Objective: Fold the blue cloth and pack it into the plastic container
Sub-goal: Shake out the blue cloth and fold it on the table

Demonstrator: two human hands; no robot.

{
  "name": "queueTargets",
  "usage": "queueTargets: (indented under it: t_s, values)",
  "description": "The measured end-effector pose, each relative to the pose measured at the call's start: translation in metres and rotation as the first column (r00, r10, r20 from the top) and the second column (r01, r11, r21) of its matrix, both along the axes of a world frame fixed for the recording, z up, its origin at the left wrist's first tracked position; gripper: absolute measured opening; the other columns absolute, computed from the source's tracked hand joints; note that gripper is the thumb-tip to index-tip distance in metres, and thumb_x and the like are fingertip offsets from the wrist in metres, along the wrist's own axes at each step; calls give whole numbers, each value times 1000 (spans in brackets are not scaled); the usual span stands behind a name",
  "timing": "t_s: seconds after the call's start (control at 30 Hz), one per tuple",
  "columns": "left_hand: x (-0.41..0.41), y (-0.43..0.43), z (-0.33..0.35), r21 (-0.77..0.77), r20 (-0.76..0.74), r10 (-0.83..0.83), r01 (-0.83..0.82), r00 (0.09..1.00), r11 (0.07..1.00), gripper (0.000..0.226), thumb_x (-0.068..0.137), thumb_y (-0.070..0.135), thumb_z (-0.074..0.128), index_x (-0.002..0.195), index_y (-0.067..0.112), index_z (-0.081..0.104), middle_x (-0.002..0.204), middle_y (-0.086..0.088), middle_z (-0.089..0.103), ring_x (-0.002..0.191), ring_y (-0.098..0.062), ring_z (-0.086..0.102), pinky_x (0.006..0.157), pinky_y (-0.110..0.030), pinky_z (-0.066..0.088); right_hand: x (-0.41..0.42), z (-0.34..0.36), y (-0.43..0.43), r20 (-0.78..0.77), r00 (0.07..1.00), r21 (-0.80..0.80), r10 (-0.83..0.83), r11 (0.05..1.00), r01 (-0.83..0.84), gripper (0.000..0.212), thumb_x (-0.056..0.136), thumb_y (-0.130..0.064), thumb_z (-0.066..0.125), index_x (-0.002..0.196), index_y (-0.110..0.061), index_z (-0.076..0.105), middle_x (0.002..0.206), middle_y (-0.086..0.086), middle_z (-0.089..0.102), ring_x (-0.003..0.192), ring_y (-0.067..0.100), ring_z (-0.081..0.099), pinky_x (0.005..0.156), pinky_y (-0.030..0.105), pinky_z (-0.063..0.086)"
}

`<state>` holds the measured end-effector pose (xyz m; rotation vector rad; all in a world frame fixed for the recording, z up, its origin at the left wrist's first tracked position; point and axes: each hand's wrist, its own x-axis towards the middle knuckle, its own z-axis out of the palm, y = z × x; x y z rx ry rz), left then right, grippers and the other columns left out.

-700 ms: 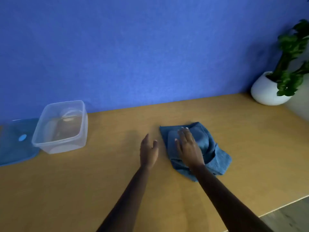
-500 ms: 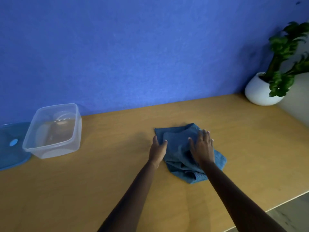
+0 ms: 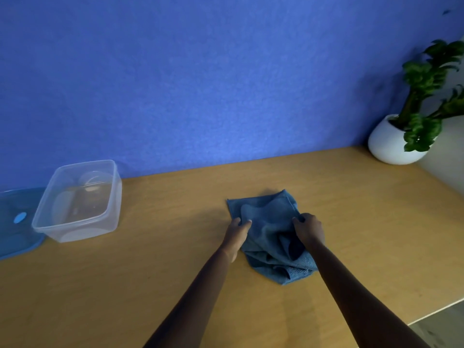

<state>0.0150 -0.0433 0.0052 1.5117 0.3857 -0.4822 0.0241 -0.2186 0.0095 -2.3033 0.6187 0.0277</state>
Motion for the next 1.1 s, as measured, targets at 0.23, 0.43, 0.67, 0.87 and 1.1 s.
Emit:
queueTargets:
  t_s: [0.23,0.43,0.67,0.87,1.1]
  values:
    - [1,25,13,-85,14,54,-52,998,995,18,97,28,40,97,21,56,109,-1,56,107,-19,53,84,-31,38,9,50,25,241,964,219,115,961,-170,16,86,-14,57,84,0,64,78,11,59,77,25,53,70,39,44]
    - [0,61,31,-314,64,132,-106,989,944,39,94,47,38,112,22,62,130,-1,59,103,-11,64,93,-28,49,4,99,57,359,902,595,240,686,-419,19,86,-17,61,68,-18,66,71,-3,70,70,14,66,63,26,53]
    - [7,121,59,-624,136,109,0,985,782,58,86,59,47,126,19,60,127,-8,65,120,-25,60,95,-40,53,2,111,84,435,851,779,295,350,-520,14,91,-13,51,91,-10,65,87,4,72,78,17,68,70,26,58]
    - [3,155,87,-353,332,109,16,937,935,37,87,32,61,119,14,64,119,-7,70,114,-22,64,82,-27,57,5,95,97,390,850,771,353,379,-512,16,91,-9,49,95,-16,62,91,-1,68,83,15,64,75,30,51]
    - [-1,167,113,-99,553,175,-145,814,984,16,89,9,57,102,16,63,96,1,70,79,-4,70,73,-19,58,10,88,107,243,883,695,400,563,-447,24,90,-7,52,105,-24,60,103,-2,66,103,16,60,76,29,48]
